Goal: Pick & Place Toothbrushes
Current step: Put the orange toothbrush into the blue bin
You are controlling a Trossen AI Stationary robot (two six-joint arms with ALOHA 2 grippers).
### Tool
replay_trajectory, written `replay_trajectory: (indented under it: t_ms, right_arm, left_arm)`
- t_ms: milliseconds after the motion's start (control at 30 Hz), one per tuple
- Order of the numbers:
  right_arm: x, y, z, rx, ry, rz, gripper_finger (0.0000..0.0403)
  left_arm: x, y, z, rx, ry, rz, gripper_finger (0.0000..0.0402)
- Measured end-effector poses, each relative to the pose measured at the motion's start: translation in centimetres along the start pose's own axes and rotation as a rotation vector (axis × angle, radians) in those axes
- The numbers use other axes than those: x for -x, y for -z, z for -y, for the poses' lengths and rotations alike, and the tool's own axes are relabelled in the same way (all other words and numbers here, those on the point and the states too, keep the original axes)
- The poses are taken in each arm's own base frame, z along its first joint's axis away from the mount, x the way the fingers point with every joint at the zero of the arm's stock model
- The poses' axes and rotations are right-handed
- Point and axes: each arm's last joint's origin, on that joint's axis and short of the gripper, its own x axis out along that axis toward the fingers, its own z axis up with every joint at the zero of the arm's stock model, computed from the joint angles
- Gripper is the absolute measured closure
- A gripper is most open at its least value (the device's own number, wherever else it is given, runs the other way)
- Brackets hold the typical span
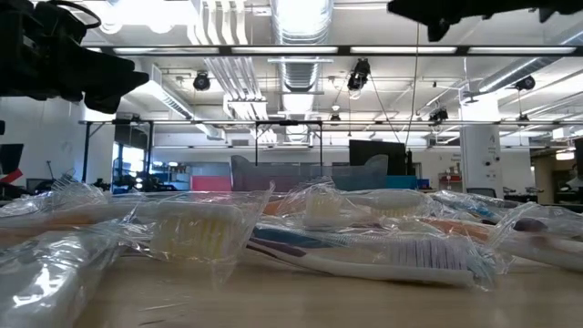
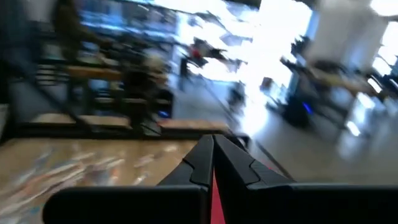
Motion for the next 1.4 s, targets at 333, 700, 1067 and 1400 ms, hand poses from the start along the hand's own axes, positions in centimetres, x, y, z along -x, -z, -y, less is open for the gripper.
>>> replay_trajectory:
  t_ms: [333, 700, 1067, 1400]
  right_arm:
    - [-4.7, 1.8, 0.7, -0.009, 0.245, -0.298, 0.0394]
    - [-3.3, 3.4, 2.7, -0.143, 0.371, -0.563, 0.0394]
    - [-1.8, 4.5, 2.5, -0.196, 0.364, -0.739, 0.0362]
    - [-0.5, 3.1, 2.5, -0.26, 0.375, -0.904, 0.0239]
  left_arm:
    - [0.0, 0.0, 0.0, 0.0, 0.0, 0.0, 0.0204]
    - [0.0, 0.0, 0.0, 0.0, 0.0, 0.0, 0.0204]
    - [0.0, 0.0, 0.0, 0.0, 0.001, 0.0, 0.0204]
    - [0.0, 0.0, 0.0, 0.0, 0.0, 0.0, 0.0204]
